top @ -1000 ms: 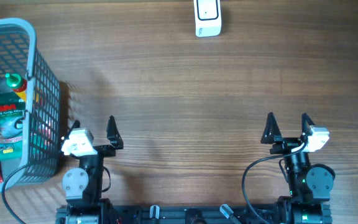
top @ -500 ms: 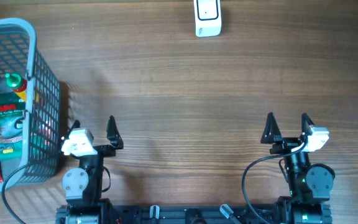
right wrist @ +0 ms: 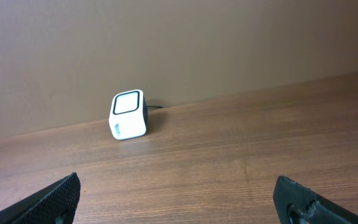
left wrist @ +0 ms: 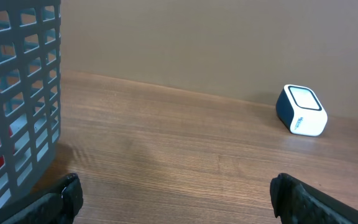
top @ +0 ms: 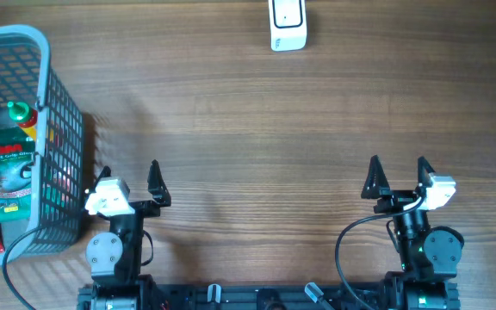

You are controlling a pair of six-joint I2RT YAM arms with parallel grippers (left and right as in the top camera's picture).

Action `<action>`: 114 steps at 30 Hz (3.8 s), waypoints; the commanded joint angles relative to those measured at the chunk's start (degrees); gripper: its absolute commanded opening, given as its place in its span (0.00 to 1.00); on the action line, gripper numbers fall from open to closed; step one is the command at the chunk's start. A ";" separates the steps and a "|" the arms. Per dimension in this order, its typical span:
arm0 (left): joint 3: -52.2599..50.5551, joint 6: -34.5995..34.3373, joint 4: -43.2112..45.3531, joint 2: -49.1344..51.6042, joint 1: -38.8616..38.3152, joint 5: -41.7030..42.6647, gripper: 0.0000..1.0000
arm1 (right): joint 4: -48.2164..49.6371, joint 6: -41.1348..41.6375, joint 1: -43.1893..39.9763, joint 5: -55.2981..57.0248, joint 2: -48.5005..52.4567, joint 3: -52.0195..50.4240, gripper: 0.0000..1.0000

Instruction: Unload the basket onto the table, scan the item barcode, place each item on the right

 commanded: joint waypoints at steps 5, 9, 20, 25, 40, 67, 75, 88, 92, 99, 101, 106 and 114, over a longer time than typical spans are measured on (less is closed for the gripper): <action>-0.37 1.14 -0.02 -0.26 0.48 0.85 1.00 | 0.17 -0.04 0.02 1.03 0.39 -0.07 1.00; -0.37 1.14 -0.04 -0.26 0.48 0.85 1.00 | 0.15 -0.07 0.02 1.03 0.39 -0.07 0.99; -0.37 1.14 -0.02 -0.26 0.48 0.85 1.00 | 0.15 -0.07 0.02 1.03 0.39 -0.07 1.00; -0.37 1.16 -0.02 -0.26 0.48 0.85 1.00 | 0.17 -0.07 0.02 1.03 0.39 -0.07 1.00; -0.37 1.14 -0.02 -0.26 0.48 0.85 1.00 | 0.15 -0.04 0.02 1.03 0.39 -0.07 1.00; -0.37 4.33 3.82 -0.26 0.48 -1.79 1.00 | 0.17 -0.07 0.02 1.03 0.39 -0.07 1.00; -0.37 0.37 4.98 -0.26 0.48 5.62 1.00 | 0.17 -0.07 0.02 1.03 0.39 -0.07 1.00; 3.98 -6.21 11.26 3.63 0.48 14.47 1.00 | 0.15 -0.04 0.02 1.03 0.39 -0.07 1.00; 10.16 -6.14 12.15 13.42 0.48 15.69 1.00 | 0.15 -0.07 0.02 1.03 0.39 -0.07 1.00; 25.46 -6.05 17.86 35.36 0.48 16.94 1.00 | 0.17 -0.07 0.02 1.03 0.39 -0.07 1.00; 29.27 -6.27 17.53 39.71 0.48 18.01 1.00 | 0.15 -0.07 0.02 1.03 0.39 -0.07 1.00; 41.20 -6.45 15.37 52.46 0.48 23.71 1.00 | 0.17 -0.09 0.02 1.03 0.39 -0.07 1.00; 47.67 -6.43 13.22 60.26 0.48 37.68 1.00 | 0.15 -0.07 0.02 1.03 0.39 -0.07 1.00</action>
